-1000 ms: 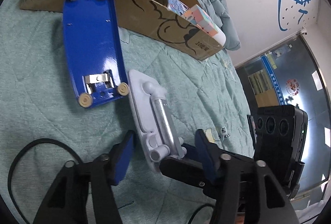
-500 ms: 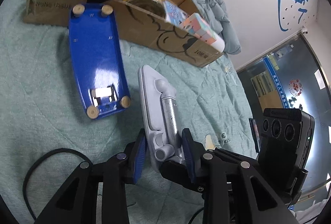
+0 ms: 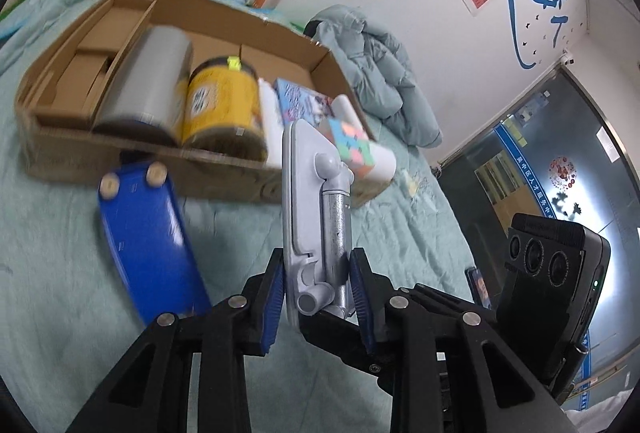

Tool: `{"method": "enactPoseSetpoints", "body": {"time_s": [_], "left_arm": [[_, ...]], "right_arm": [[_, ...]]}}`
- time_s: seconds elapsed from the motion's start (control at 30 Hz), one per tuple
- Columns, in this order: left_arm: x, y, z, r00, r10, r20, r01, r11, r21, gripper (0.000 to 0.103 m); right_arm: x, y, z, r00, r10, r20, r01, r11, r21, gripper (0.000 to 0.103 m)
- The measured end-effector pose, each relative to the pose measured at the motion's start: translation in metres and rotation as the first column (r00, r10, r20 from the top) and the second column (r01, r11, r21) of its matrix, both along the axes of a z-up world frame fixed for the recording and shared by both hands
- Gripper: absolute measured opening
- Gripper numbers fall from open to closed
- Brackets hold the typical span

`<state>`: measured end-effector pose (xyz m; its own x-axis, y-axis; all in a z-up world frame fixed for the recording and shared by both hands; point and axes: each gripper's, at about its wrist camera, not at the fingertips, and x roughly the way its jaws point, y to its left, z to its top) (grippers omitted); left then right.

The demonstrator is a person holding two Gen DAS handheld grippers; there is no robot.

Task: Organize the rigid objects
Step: 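Lift the phone stand and lower it into the box beside the cube, then open both grippers and withdraw toward the blue stapler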

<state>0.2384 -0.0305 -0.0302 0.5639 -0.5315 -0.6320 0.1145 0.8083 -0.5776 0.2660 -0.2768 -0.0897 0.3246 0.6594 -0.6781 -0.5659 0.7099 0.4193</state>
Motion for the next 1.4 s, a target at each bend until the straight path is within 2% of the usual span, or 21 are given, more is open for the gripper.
{"method": "enactPoseSetpoints", "body": {"time_s": [0.2, 0.3, 0.4, 0.53, 0.73, 0.87, 0.93, 1.0, 1.07, 1.1, 1.13, 1.17, 1.23, 1.3, 1.4], "left_arm": [[0.064, -0.009, 0.035, 0.999, -0.021, 0.048, 0.020, 1.000, 0.010, 0.028], [0.101, -0.016, 0.050, 0.997, -0.037, 0.069, 0.035, 0.999, 0.023, 0.028], [0.143, -0.023, 0.054, 0.998, -0.049, 0.048, 0.049, 0.999, 0.004, 0.028], [0.196, -0.032, 0.046, 0.997, -0.072, -0.015, 0.072, 0.997, -0.029, 0.028], [0.247, -0.046, 0.021, 0.993, -0.086, -0.081, 0.080, 0.994, -0.074, 0.028], [0.261, -0.057, 0.003, 0.987, -0.108, -0.122, 0.102, 0.993, -0.059, 0.029], [0.268, -0.062, -0.003, 0.979, -0.125, -0.160, 0.124, 0.992, -0.014, 0.030], [0.264, -0.065, -0.002, 0.980, -0.120, -0.162, 0.128, 0.991, 0.041, 0.038], [0.253, -0.059, 0.008, 0.988, -0.104, -0.113, 0.114, 0.991, 0.077, 0.068], [0.246, -0.056, 0.015, 0.993, -0.086, -0.084, 0.094, 0.992, 0.088, 0.076], [0.238, -0.052, 0.021, 0.997, -0.066, -0.047, 0.070, 0.992, 0.104, 0.087], [0.226, -0.047, 0.030, 0.999, -0.033, 0.006, 0.032, 0.989, 0.142, 0.092], [0.208, -0.042, 0.039, 0.998, -0.009, 0.061, -0.004, 0.980, 0.201, 0.098], [0.187, -0.036, 0.047, 0.995, -0.002, 0.103, -0.025, 0.964, 0.265, 0.098], [0.155, -0.029, 0.056, 0.986, 0.013, 0.163, -0.070, 0.934, 0.349, 0.098]], "right_arm": [[0.044, 0.004, 0.029, 0.997, -0.022, 0.070, 0.022, 1.000, 0.008, 0.056], [0.074, 0.006, 0.043, 0.997, -0.030, 0.077, 0.029, 0.999, 0.013, 0.056], [0.104, -0.001, 0.049, 0.996, -0.034, 0.078, 0.033, 0.999, 0.006, 0.056], [0.145, -0.004, 0.051, 0.997, -0.049, 0.051, 0.051, 0.998, -0.038, 0.056], [0.185, -0.011, 0.042, 0.997, -0.077, -0.012, 0.075, 0.992, -0.098, 0.056], [0.200, -0.017, 0.031, 0.992, -0.109, -0.058, 0.102, 0.988, -0.117, 0.056], [0.204, -0.020, 0.023, 0.988, -0.125, -0.088, 0.113, 0.986, -0.125, 0.056], [0.203, -0.024, 0.020, 0.983, -0.166, -0.084, 0.151, 0.976, -0.159, 0.056], [0.198, -0.028, 0.023, 0.974, -0.224, -0.033, 0.213, 0.955, -0.205, 0.057], [0.193, -0.031, 0.025, 0.970, -0.242, -0.006, 0.235, 0.948, -0.213, 0.061], [0.184, -0.033, 0.030, 0.968, -0.250, 0.029, 0.250, 0.945, -0.210, 0.075], [0.176, -0.034, 0.034, 0.965, -0.253, 0.064, 0.261, 0.941, -0.215, 0.082], [0.160, -0.033, 0.043, 0.953, -0.258, 0.157, 0.290, 0.928, -0.235, 0.085], [0.143, -0.030, 0.047, 0.946, -0.247, 0.209, 0.297, 0.920, -0.257, 0.085], [0.126, -0.027, 0.048, 0.940, -0.242, 0.241, 0.303, 0.916, -0.262, 0.086]]}}
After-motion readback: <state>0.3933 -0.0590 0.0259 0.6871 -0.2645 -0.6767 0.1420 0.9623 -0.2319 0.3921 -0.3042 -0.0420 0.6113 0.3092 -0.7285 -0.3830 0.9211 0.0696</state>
